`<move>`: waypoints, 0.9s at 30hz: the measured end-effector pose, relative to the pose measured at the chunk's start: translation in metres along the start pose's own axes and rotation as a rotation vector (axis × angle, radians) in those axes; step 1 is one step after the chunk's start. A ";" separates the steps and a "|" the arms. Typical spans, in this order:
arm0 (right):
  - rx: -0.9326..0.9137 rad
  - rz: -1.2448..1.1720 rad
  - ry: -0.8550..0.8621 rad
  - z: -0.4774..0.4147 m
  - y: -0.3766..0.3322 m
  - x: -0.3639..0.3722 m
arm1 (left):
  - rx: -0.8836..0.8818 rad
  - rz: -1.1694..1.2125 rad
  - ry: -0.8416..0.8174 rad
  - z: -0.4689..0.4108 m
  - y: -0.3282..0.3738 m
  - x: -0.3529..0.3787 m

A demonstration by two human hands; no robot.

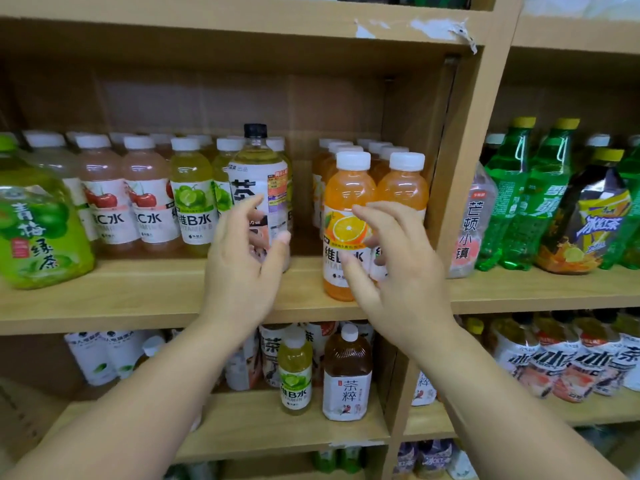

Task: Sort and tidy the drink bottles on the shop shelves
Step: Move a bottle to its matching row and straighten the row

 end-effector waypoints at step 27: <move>0.554 -0.567 -0.243 -0.011 -0.017 0.132 | -0.333 0.462 -0.425 -0.027 -0.059 -0.036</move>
Point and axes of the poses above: each hand's wrist, its own z-axis away from the middle knuckle, its own x-axis out of the palm, y = z × x, the point moved 6 cm from there along -z, towards the middle knuckle, and after that the axes turned 10 degrees about -z, right-handed, at the moved point
